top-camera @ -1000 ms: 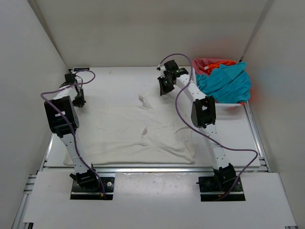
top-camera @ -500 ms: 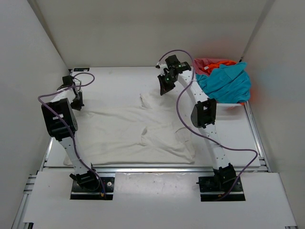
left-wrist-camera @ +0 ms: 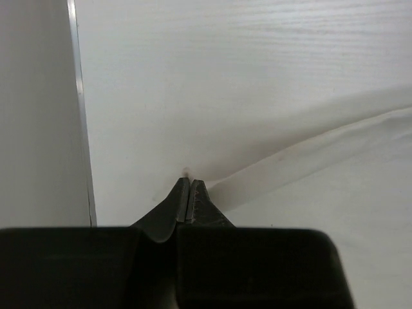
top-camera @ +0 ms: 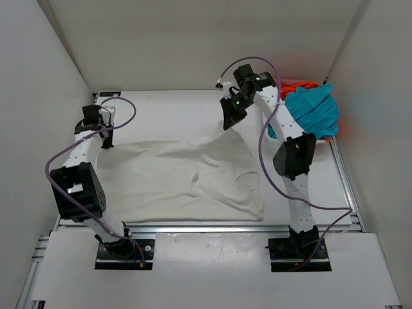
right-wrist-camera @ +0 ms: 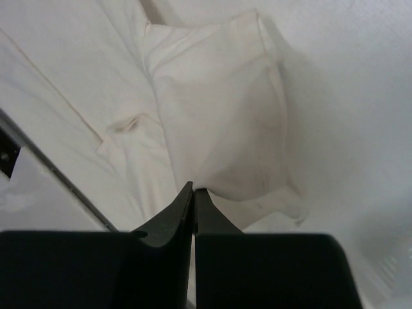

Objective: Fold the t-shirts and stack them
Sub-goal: Fold the other side of the tshirt into a rectangle

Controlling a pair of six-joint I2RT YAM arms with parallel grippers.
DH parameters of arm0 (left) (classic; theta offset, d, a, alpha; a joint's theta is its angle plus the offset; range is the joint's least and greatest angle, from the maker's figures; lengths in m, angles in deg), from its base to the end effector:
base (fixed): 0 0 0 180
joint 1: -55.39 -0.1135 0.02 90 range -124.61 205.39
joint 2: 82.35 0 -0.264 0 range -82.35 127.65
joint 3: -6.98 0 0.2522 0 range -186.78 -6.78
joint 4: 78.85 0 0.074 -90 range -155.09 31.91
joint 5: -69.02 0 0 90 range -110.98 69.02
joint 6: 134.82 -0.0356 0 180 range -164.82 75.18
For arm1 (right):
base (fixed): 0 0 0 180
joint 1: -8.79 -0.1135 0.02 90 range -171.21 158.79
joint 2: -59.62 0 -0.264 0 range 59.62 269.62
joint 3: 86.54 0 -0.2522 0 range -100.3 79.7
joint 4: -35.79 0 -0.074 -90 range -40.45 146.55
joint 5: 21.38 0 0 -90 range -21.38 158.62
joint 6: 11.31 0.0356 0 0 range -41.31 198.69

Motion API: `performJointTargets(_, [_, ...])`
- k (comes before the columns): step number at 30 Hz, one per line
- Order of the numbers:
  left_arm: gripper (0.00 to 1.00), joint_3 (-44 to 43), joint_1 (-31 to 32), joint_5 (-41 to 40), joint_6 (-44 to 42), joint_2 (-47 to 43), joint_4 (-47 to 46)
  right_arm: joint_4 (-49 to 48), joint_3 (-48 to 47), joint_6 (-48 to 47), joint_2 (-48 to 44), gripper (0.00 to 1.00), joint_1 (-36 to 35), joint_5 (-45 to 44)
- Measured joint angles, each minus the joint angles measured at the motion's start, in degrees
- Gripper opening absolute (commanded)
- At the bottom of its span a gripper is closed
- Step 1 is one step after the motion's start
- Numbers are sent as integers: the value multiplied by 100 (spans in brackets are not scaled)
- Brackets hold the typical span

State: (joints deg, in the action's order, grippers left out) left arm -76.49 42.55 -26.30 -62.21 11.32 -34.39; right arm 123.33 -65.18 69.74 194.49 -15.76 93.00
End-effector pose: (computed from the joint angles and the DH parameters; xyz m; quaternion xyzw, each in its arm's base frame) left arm 0.3390 0.0806 0.2430 0.0237 0.9516 0.1218 0.2812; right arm 0.4342 0.2145 0.3068 -0.3202 0.8978 0.2338 0.1918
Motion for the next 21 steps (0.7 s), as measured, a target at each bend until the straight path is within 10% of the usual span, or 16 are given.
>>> performJointTargets(7, [0,975,-48,-55,-431,-476,-9,-1252,4675,-26,-2579,0,-118,96])
performJointTargets(21, [0,1759,-212,-579,-1281,-1220,229,-3095,7274,-79,-3464,0,-369,-219])
